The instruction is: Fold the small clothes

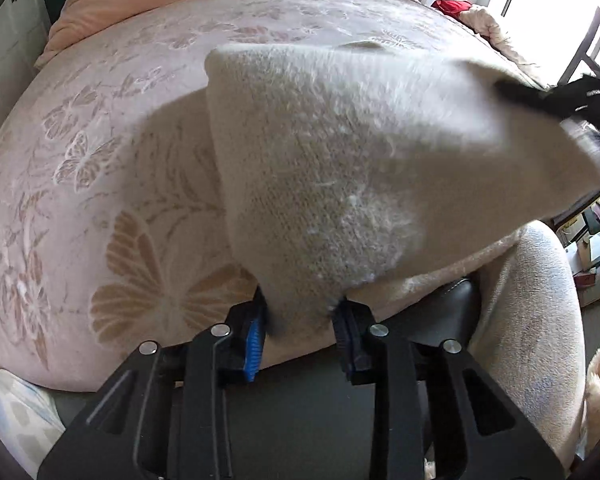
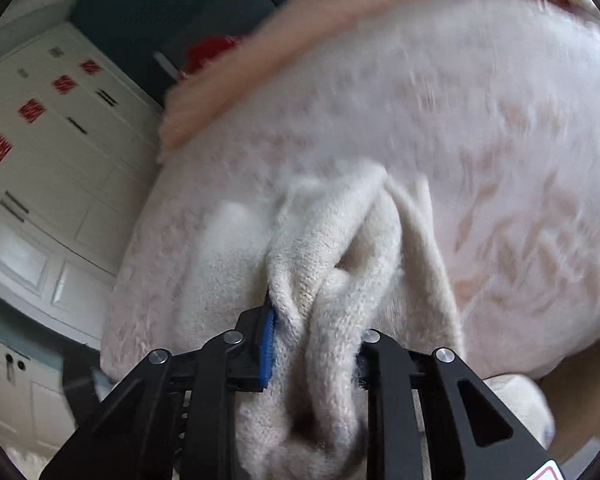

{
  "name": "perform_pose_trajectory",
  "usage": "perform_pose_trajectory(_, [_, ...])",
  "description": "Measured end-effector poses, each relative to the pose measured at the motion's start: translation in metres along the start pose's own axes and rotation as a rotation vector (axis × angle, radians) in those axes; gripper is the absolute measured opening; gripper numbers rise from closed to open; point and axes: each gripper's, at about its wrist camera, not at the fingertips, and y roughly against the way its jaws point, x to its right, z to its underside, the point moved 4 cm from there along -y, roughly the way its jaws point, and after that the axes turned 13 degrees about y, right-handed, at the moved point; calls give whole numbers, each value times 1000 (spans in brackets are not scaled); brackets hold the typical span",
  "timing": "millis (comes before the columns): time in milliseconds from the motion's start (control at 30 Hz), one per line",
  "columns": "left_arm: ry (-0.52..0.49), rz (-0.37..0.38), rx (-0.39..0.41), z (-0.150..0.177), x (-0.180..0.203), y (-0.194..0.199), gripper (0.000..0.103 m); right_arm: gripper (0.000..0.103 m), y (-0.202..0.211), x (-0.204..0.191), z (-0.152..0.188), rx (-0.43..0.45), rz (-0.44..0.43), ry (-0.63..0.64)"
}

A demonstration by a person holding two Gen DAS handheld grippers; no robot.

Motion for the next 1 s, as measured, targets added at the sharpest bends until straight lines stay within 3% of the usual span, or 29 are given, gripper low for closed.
perform_pose_trajectory(67, [-1,-5,-14,2,0,-5,29,22,1,1,7,-24,42,33])
perform_pose_trajectory(167, [12,-21,-50,6,-3,-16,31,28,-43,29,46,-219,114,40])
perform_pose_trajectory(233, [12,-21,-52,6,-4,-9,33,32,-38,37,52,-191,75,-28])
perform_pose_trajectory(267, [1,-18,-31,6,-4,0,38,37,-31,37,47,-174,76,-36])
perform_pose_trajectory(333, [-8,-7,27,3,-5,25,53,56,-14,33,34,-149,143,-12])
perform_pose_trajectory(400, [7,37,110,-4,-8,54,74,58,2,31,19,-131,243,28])
perform_pose_trajectory(433, [17,45,154,-8,-8,66,78,58,10,26,8,-105,264,53])
perform_pose_trajectory(567, [2,8,255,-29,0,88,81,52,11,-7,-30,-46,193,172])
perform_pose_trajectory(600, [-6,-3,260,-33,4,88,81,42,1,-13,-34,-57,189,207])
perform_pose_trajectory(633, [-13,-8,259,-36,9,86,81,25,-17,-19,-37,-81,196,243])
perform_pose_trajectory(700, [-19,-12,239,-42,19,79,81,9,-45,-8,-36,-145,236,245])
perform_pose_trajectory(767, [-23,-4,220,-44,26,73,81,11,-57,17,-34,-196,363,208])
perform_pose_trajectory(800, [-26,-5,207,-45,28,70,81,18,-56,27,-36,-184,363,162])
perform_pose_trajectory(833, [-28,-3,201,-44,30,68,81,38,-54,34,-37,-163,322,105])
perform_pose_trajectory(867, [-29,1,201,-43,32,67,83,49,-55,38,-37,-155,287,66])
perform_pose_trajectory(900, [-31,2,202,-41,33,64,86,47,-60,41,-36,-157,224,32])
perform_pose_trajectory(1000, [-26,-1,160,-37,37,47,86,10,-80,33,-34,-217,206,103])
